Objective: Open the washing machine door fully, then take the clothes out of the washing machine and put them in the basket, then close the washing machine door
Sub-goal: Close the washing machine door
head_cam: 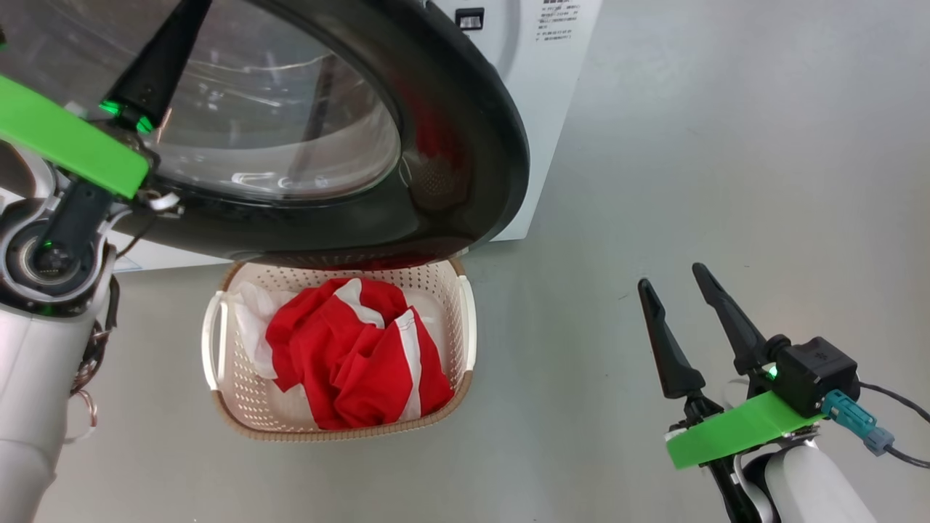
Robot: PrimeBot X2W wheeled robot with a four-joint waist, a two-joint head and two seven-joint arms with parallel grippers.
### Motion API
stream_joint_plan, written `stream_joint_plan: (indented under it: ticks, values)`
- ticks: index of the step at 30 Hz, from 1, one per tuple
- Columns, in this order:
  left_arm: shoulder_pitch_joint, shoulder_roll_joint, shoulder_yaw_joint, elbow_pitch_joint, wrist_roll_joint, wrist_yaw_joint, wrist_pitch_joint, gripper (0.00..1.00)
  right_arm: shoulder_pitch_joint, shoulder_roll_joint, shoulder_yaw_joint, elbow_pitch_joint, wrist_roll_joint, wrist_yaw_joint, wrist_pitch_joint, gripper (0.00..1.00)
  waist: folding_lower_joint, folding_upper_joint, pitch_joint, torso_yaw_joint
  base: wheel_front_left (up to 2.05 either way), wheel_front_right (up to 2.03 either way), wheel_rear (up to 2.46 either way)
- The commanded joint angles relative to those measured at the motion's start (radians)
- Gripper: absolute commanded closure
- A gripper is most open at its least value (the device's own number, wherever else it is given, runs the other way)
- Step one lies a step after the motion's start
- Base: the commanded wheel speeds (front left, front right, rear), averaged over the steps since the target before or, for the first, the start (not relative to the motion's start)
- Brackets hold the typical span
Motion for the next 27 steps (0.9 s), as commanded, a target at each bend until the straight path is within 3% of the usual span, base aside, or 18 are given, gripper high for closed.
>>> stream_joint_plan:
  ticks: [1, 11, 15, 17, 20, 23, 27]
  values:
    - [-0.056, 0.050, 0.023, -0.022, -0.012, -0.007, -0.018, 1.00, -0.019, 0.002, 0.026, -0.023, 0.003, 0.006, -0.006, 0.00, 0.0000, -0.0001, 0.001, -0.001, 0.00, 0.00, 0.00]
    - [0.058, 0.080, -0.035, -0.076, -0.072, -0.007, -0.031, 0.99, 0.009, 0.002, 0.008, -0.015, -0.002, 0.006, -0.006, 0.00, 0.0000, -0.0001, -0.037, 0.025, 0.00, 0.00, 0.00]
    - [0.123, 0.079, -0.031, -0.101, -0.090, -0.007, -0.048, 0.61, 0.020, 0.002, 0.002, -0.012, -0.009, 0.006, -0.006, 0.00, 0.0000, -0.0001, -0.053, 0.044, 0.00, 0.00, 0.00]
    - [0.160, 0.079, -0.028, -0.110, -0.093, -0.007, -0.063, 0.50, 0.025, 0.002, 0.002, -0.010, -0.013, 0.006, -0.006, 0.00, 0.0000, -0.0001, -0.063, 0.052, 0.00, 0.00, 0.00]
    - [0.219, 0.077, -0.016, -0.123, -0.100, -0.007, -0.088, 0.18, 0.037, 0.002, -0.003, -0.008, -0.018, 0.006, -0.006, 0.00, 0.0000, -0.0001, -0.078, 0.064, 0.00, 0.00, 0.00]
    - [0.285, 0.083, -0.014, -0.134, -0.091, -0.007, -0.113, 0.00, 0.049, 0.002, -0.007, -0.006, -0.023, 0.006, -0.006, 0.00, 0.0000, -0.0001, -0.093, 0.075, 0.00, 0.00, 0.00]
    - [0.376, 0.088, 0.000, -0.150, -0.094, -0.007, -0.149, 0.00, 0.064, 0.002, -0.013, -0.008, -0.029, 0.006, -0.006, 0.00, 0.0000, -0.0001, -0.106, 0.088, 0.00, 0.00, 0.00]
